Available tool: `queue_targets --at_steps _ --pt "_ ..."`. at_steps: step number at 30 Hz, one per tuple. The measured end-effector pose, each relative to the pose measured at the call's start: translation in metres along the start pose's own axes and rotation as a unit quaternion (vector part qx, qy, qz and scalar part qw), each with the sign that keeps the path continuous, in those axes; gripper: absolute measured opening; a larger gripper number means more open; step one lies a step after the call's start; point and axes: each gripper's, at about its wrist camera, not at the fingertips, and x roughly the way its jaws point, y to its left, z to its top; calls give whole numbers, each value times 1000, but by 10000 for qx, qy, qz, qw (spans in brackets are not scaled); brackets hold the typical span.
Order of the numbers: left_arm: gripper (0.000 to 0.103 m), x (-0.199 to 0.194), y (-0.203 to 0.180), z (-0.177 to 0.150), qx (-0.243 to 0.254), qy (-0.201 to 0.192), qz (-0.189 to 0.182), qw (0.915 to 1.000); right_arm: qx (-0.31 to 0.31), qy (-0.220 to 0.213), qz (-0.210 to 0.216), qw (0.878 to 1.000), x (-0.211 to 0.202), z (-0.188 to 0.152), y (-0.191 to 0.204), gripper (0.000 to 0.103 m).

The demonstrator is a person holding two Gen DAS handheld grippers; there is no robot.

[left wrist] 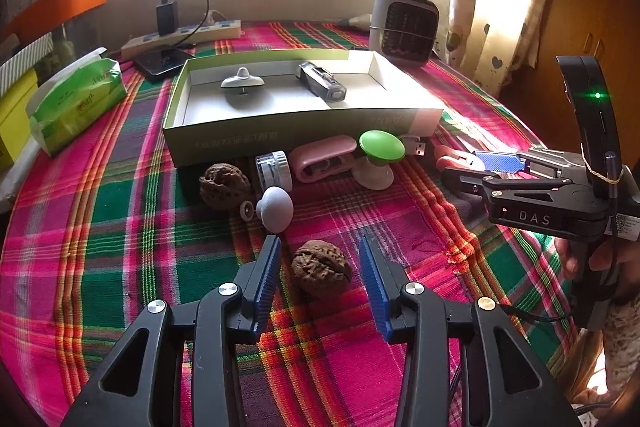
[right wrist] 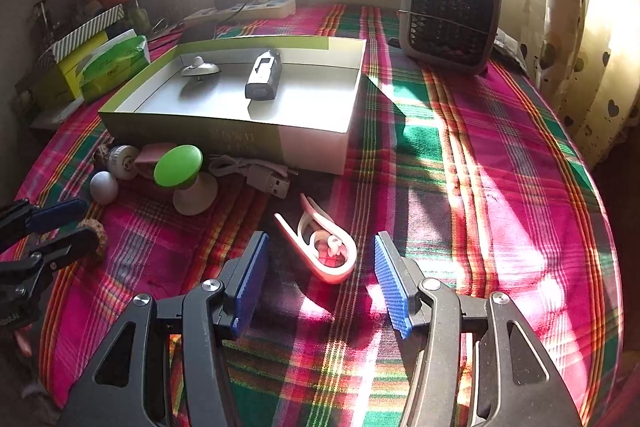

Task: Organize objects
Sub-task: 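Move the left gripper to a walnut while the right gripper approaches the pink clip, then close the left gripper on the walnut while the right gripper closes on the pink clip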

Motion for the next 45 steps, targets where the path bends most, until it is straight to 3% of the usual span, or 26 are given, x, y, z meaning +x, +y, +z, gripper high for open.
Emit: queue_targets --at_steps 13,17,20,24,29,45 --pt "39 4 3 -1 -65 67 24 10000 -166 15 -40 9999 1 1 5 54" --pt "36 5 4 -1 -117 58 25 9999 -196 6 -17 9998 0 1 8 44" --pt "29 5 7 0 -171 66 49 9998 -235 4 -19 9997 -1 1 9 40" --pt "29 5 7 0 -169 77 45 9998 -224 -4 -5 9997 -1 0 10 30" --pt "28 5 8 1 -185 69 48 9998 -235 -13 27 9997 -2 0 11 25" --pt "28 0 10 5 -195 -15 33 9998 -150 -99 89 9998 -8 0 9 24"
